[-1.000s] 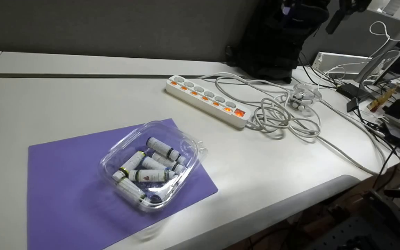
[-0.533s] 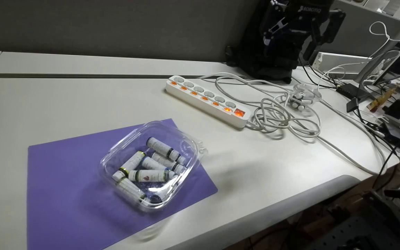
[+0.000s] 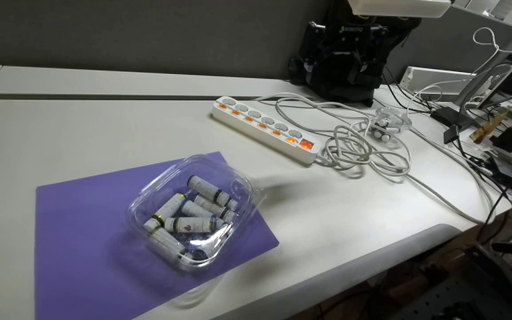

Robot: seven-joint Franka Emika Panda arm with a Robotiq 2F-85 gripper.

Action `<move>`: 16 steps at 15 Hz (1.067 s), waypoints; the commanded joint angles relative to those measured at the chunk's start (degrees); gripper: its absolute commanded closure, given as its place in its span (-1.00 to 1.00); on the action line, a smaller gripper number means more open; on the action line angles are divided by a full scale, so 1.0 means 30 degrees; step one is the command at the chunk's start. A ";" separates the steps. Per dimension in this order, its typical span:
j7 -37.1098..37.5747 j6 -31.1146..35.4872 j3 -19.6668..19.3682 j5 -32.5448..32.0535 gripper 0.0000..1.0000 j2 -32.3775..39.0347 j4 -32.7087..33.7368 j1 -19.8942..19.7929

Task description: Turn off the second switch from the right side of the adapter

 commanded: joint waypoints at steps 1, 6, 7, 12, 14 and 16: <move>-0.0500 -0.0019 -0.0643 0.0226 -1.00 0.0193 0.0181 0.0776; 0.0616 0.0981 -0.0879 -0.0238 -1.00 0.0005 -0.0231 0.1147; 0.1003 0.1414 -0.1010 -0.0426 -1.00 0.0152 -0.0226 0.1230; 0.1929 0.2358 -0.1761 -0.0659 -1.00 0.2225 0.0543 0.1470; 0.2327 0.2466 -0.2184 -0.0710 -1.00 0.3126 0.0843 0.1649; 0.2462 0.2730 -0.2553 -0.0541 -0.49 0.3987 0.1181 0.1825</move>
